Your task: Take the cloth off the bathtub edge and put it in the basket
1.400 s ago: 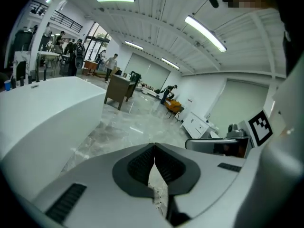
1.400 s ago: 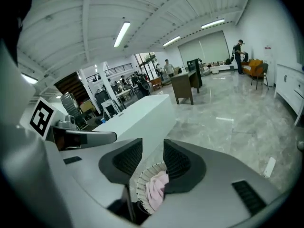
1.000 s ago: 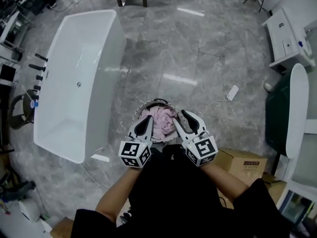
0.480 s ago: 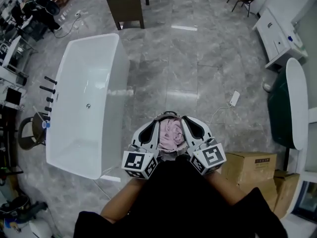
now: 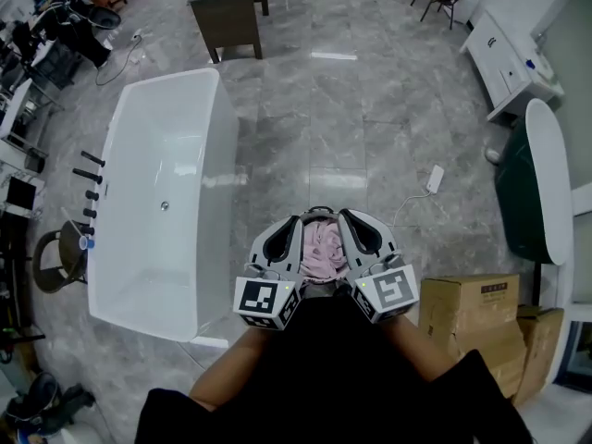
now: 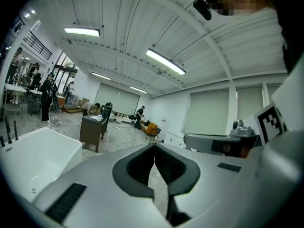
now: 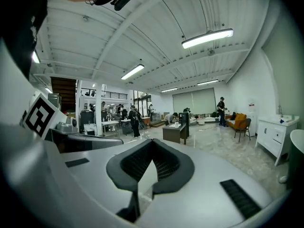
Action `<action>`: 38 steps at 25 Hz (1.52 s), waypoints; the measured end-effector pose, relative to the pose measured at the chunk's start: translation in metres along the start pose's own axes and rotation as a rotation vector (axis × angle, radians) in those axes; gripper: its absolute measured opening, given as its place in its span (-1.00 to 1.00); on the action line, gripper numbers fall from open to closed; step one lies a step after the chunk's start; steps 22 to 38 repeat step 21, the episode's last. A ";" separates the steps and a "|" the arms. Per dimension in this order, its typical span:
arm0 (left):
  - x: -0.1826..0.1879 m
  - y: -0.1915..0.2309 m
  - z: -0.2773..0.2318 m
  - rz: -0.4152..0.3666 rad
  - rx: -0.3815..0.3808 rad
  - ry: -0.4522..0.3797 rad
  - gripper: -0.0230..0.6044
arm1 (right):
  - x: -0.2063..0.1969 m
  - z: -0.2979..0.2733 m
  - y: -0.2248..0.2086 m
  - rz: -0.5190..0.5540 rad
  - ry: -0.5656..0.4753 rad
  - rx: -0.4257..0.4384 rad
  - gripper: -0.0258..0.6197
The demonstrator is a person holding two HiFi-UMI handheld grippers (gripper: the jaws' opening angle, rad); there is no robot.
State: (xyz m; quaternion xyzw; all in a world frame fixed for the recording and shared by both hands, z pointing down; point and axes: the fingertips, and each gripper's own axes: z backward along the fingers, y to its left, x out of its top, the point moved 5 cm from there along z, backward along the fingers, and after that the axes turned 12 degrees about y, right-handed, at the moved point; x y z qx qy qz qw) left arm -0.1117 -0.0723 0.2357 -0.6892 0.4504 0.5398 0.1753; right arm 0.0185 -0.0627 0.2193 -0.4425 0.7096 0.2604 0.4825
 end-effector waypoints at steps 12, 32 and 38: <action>0.002 0.003 0.010 -0.061 -0.043 -0.025 -0.88 | -0.004 0.007 0.010 -0.003 -0.038 -0.100 -0.83; -0.005 0.005 0.020 -0.070 -0.033 -0.019 -0.88 | -0.003 0.014 0.008 -0.028 -0.051 -0.141 -0.83; -0.005 0.005 0.020 -0.070 -0.033 -0.019 -0.88 | -0.003 0.014 0.008 -0.028 -0.051 -0.141 -0.83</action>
